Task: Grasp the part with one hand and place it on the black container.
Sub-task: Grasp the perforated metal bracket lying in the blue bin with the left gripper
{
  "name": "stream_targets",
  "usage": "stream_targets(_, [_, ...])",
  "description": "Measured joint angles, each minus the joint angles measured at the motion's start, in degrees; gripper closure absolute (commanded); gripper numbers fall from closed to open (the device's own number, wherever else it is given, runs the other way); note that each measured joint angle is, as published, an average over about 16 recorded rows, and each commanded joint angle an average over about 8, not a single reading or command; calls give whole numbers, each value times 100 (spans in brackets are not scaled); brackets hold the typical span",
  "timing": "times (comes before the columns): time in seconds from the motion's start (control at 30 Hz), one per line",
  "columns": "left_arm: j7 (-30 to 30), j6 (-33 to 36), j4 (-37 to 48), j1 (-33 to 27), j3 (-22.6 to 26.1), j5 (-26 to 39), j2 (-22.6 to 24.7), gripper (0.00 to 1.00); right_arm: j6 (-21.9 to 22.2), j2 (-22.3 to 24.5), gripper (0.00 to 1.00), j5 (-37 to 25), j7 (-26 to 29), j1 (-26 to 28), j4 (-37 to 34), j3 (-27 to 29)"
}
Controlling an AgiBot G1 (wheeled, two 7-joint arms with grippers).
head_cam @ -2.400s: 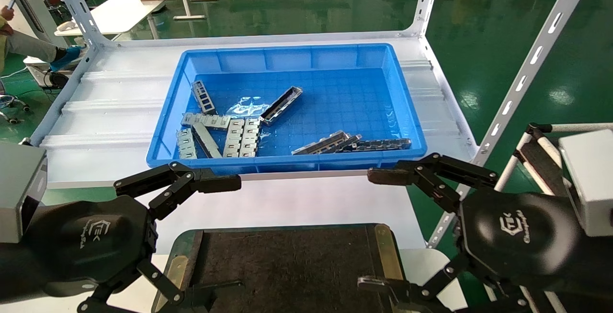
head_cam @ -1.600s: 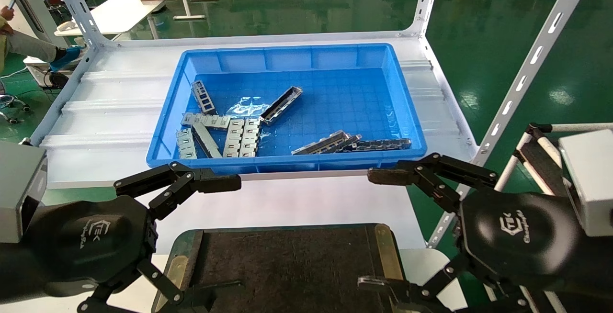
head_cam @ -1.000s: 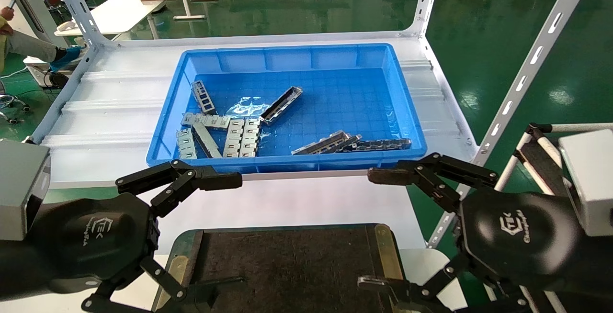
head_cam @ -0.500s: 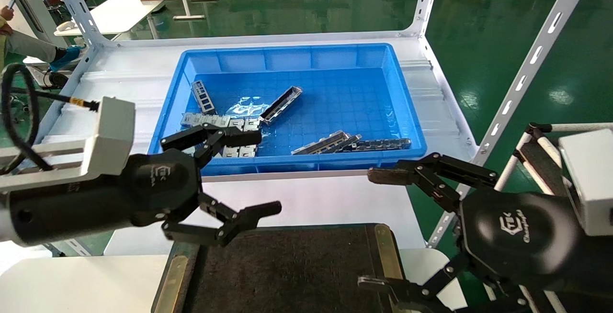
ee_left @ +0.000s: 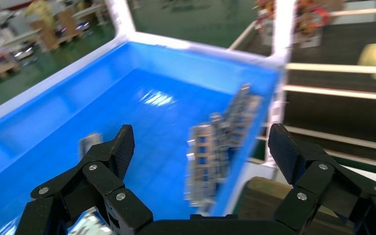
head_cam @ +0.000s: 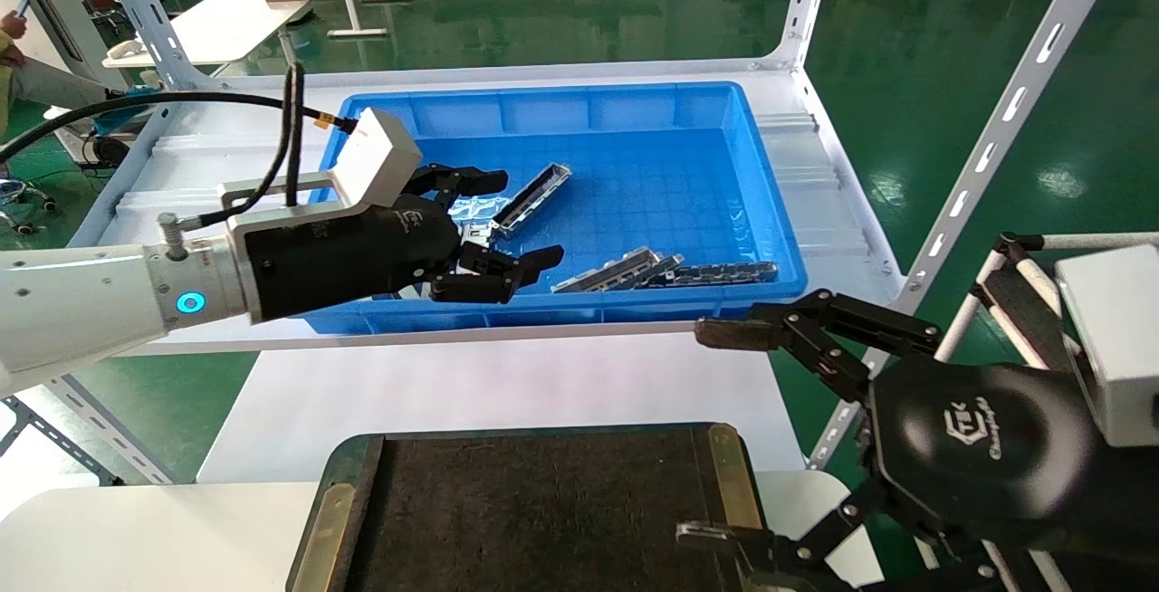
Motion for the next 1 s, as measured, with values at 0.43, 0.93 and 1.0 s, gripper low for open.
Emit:
stream_targets(0.43, [1137, -1282, 2601, -849, 88, 488, 1301, 0, 1, 1, 0, 2, -1, 1, 0, -3])
stream_targets(0.93, [2023, -2117, 3960, -1093, 8, 340, 2004, 100, 3, 2, 100, 4, -3, 1, 0, -6])
stream_targets(1.0, [2080, -2164, 3979, -1064, 13, 297, 2026, 100, 3, 3, 100, 4, -3, 2, 0, -6])
